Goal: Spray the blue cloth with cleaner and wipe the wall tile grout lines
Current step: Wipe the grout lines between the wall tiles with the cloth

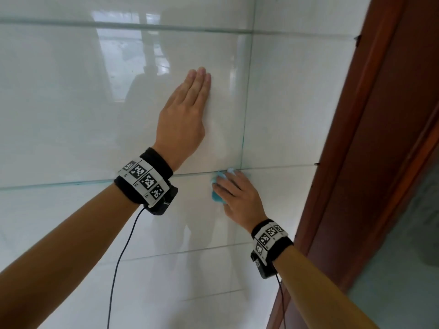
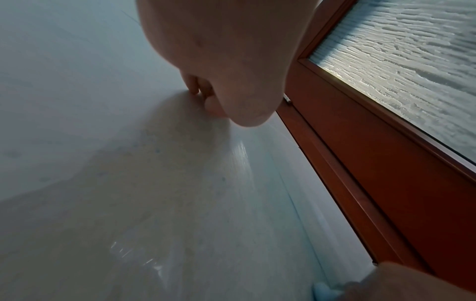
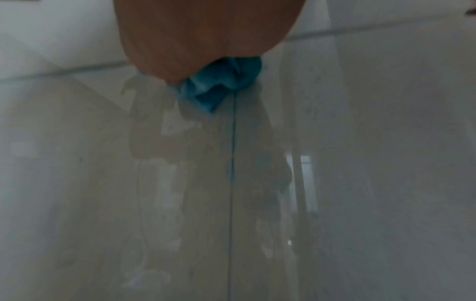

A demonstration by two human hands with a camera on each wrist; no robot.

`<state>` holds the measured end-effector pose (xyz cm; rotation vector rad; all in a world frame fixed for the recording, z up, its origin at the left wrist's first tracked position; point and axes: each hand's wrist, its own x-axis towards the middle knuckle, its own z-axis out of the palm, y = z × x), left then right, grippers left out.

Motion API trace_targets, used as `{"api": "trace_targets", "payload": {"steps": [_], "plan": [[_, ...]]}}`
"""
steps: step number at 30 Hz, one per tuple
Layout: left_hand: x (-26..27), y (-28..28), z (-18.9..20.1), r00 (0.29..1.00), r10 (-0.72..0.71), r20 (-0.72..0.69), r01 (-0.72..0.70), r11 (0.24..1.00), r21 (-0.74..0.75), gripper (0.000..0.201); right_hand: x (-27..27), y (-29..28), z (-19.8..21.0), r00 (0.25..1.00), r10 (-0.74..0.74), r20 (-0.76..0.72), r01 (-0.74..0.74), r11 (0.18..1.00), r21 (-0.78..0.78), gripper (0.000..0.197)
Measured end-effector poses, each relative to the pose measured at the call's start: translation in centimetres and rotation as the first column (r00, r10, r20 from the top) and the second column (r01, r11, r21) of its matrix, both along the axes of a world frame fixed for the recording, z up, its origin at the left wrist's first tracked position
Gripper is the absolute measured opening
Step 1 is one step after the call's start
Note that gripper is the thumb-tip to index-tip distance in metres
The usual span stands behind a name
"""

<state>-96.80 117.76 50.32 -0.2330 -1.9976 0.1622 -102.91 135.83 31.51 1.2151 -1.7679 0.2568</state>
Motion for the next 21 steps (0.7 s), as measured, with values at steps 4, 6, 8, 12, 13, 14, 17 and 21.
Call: {"api": "trace_targets", "payload": {"steps": [4,6,8,12,13,14,17,21], "plan": [[0.3,0.2,-0.3,1.000,0.000,0.005,0.000,1.000,0.003,0.070,0.7,1.8,3.9,1.000,-0.025,0.004,0.025,0.991,-0.130,0.047],[0.3,0.1,-0.6,1.000,0.004,0.002,-0.004,1.000,-0.004,0.069,0.2,2.5,7.2,0.999,-0.035,0.037,0.045,0.937,-0.345,0.048],[0.2,-0.1,-1.0,1.000,0.008,0.005,-0.008,1.000,-0.012,0.069,-0.9,3.0,10.9,0.996,-0.030,0.080,0.065,0.870,-0.489,0.045],[0.2,-0.4,-1.6,1.000,0.017,0.022,-0.016,1.000,-0.017,0.069,-2.9,2.5,13.6,0.997,-0.024,0.080,0.068,0.793,-0.606,0.037],[0.3,-0.5,-1.7,1.000,0.016,0.023,-0.016,1.000,-0.020,0.069,-3.0,2.2,12.7,0.997,-0.035,0.075,0.073,0.795,-0.602,0.039],[0.3,-0.6,-1.8,1.000,0.014,0.021,-0.014,1.000,-0.024,0.069,-3.2,1.9,11.3,0.997,-0.044,0.071,0.078,0.806,-0.587,0.043],[0.3,-0.6,-2.1,1.000,0.006,0.013,-0.006,1.000,-0.029,0.069,-2.9,1.4,5.0,0.997,-0.050,0.053,0.070,0.873,-0.483,0.049],[0.4,-0.5,-2.3,0.999,0.023,0.036,-0.022,0.999,-0.027,0.070,-1.6,1.8,-2.5,0.995,-0.059,0.076,0.079,0.953,-0.294,0.049]]}}
